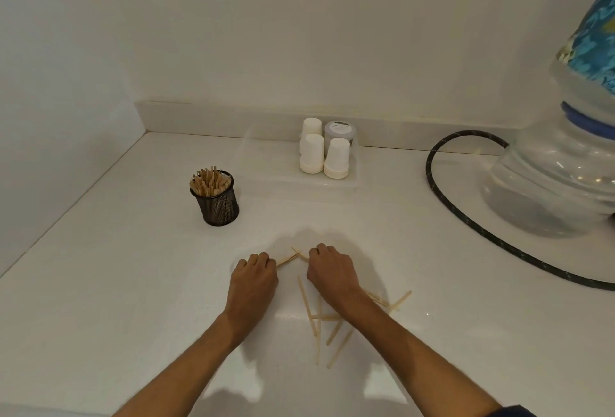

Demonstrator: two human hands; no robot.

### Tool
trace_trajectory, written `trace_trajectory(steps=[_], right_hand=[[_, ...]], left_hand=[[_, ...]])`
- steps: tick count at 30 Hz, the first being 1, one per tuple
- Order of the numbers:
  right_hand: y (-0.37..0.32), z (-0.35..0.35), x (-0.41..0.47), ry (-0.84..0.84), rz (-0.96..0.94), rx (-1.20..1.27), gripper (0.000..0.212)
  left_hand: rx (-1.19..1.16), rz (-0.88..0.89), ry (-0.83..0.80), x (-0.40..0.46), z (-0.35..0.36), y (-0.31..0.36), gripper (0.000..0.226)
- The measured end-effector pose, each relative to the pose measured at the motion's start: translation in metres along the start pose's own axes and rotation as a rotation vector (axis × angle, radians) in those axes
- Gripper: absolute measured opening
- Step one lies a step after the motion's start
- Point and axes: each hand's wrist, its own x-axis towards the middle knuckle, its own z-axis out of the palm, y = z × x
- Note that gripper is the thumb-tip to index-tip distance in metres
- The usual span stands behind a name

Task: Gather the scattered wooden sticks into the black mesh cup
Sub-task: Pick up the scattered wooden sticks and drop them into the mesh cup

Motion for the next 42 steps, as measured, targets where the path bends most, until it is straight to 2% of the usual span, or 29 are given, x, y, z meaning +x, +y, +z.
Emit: trace_trajectory(steps=[6, 12, 16, 18, 20, 22, 25, 27, 31, 37, 42], right_hand=[[0.005, -0.005, 0.004, -0.082, 0.082, 0.127, 0.024], [0.005, -0.005, -0.001, -0.058, -0.008, 0.026, 0.025], [0.005, -0.001, -0.001, -0.051, -0.025, 0.036, 0.028], [0.009, 0.000, -0.002, -0.045, -0.015, 0.082, 0.027], [0.016, -0.002, 0.000, -0.004, 0.041, 0.248, 0.020], [0.023, -0.008, 0.001, 0.049, 0.148, 0.560, 0.017], [0.030, -0.019, 0.003, 0.046, 0.317, 1.065, 0.018], [0.033, -0.023, 0.005, 0.010, 0.396, 1.265, 0.017], [0.033, -0.029, 0.010, 0.016, 0.516, 1.566, 0.012], [0.024, -0.040, 0.019, 0.165, 0.621, 1.733, 0.025], [0.013, -0.040, 0.014, 0.508, 0.568, 1.513, 0.046]], left_hand=[[-0.038, -0.120, -0.002, 0.002, 0.003, 0.003, 0.021], [-0.088, -0.154, -0.048, 0.004, 0.000, 0.006, 0.026], [-0.104, -0.172, -0.075, 0.004, -0.004, 0.007, 0.028], [-0.132, -0.209, -0.111, 0.009, -0.007, 0.005, 0.022], [-0.247, -0.292, -0.175, 0.015, -0.005, -0.002, 0.016], [-0.450, -0.309, -0.192, 0.019, -0.006, -0.010, 0.010], [-0.807, -0.330, -0.089, 0.020, -0.010, -0.017, 0.012], [-0.974, -0.356, -0.036, 0.023, -0.011, -0.019, 0.020], [-1.249, -0.440, -0.084, 0.030, -0.009, -0.018, 0.029], [-1.543, -0.736, -0.115, 0.048, -0.015, -0.006, 0.027], [-1.541, -0.698, -0.039, 0.047, -0.020, 0.006, 0.046]])
